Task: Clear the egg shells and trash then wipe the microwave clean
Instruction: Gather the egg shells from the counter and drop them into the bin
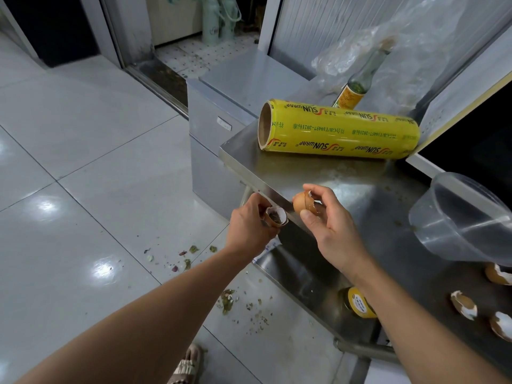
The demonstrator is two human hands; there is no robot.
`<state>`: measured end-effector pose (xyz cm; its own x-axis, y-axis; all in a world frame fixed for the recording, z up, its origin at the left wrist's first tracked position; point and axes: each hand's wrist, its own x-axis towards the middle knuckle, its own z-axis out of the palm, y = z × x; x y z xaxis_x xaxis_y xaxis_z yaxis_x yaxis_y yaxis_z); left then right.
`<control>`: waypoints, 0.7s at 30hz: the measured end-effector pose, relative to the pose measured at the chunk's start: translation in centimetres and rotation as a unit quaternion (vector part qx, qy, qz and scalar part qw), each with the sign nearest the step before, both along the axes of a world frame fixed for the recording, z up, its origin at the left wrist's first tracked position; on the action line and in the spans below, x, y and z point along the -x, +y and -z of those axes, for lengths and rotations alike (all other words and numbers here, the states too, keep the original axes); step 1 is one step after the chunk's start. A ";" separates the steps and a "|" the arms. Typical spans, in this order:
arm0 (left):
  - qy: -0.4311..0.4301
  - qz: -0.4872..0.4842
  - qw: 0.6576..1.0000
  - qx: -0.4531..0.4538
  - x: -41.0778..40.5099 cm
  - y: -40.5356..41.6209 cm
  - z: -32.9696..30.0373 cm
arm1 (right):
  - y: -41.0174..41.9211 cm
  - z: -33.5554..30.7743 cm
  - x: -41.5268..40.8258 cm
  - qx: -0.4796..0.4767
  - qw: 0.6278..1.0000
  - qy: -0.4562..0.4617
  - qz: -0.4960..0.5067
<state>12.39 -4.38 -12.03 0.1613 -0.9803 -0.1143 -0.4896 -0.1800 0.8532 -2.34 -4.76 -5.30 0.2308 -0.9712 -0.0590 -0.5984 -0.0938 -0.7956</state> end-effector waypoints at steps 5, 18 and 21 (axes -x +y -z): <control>-0.012 0.014 1.000 -0.001 -0.3 0.9 -2.0 | 0.1 -0.5 1.0 0.019 0.999 0.012 0.025; -0.054 0.091 0.993 0.042 4.4 3.7 -9.3 | 5.4 -5.6 8.1 0.030 0.995 0.020 0.091; -0.084 0.117 0.988 0.065 6.7 4.3 -10.0 | 7.5 -6.0 11.3 0.033 0.992 0.025 0.121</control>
